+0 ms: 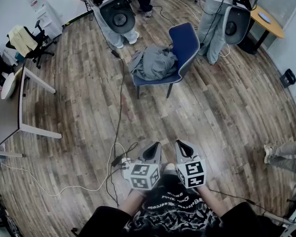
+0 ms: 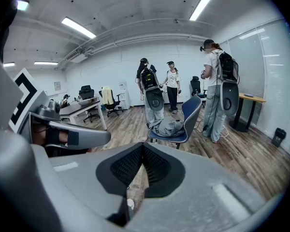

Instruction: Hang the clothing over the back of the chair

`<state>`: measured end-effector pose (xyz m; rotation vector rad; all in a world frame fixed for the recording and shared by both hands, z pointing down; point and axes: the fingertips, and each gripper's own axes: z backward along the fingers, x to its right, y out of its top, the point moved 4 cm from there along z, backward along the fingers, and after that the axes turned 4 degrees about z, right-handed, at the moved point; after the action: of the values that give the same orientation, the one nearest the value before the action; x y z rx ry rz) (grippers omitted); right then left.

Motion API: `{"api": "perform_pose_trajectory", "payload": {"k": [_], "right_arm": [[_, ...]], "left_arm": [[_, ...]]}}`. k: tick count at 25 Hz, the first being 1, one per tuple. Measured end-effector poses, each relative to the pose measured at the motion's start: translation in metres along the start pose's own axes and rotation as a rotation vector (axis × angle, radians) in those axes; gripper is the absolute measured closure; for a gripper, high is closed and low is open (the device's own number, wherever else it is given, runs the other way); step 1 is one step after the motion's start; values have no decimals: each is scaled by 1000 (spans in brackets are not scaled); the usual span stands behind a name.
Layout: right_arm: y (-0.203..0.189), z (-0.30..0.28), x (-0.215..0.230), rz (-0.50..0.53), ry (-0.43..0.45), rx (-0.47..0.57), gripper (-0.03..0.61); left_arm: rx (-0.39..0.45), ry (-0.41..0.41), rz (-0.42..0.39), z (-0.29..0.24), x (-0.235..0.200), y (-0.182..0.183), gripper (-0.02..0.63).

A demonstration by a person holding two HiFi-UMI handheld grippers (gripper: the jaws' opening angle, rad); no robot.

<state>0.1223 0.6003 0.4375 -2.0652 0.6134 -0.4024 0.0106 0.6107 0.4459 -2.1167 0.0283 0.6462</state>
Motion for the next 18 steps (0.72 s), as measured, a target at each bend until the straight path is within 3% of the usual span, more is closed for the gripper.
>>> {"api": "perform_pose_trajectory", "payload": {"k": [18], "right_arm": [[32, -73, -4, -82, -60, -7, 574]], "left_arm": [[-21, -40, -6, -32, -72, 51, 604]]}}
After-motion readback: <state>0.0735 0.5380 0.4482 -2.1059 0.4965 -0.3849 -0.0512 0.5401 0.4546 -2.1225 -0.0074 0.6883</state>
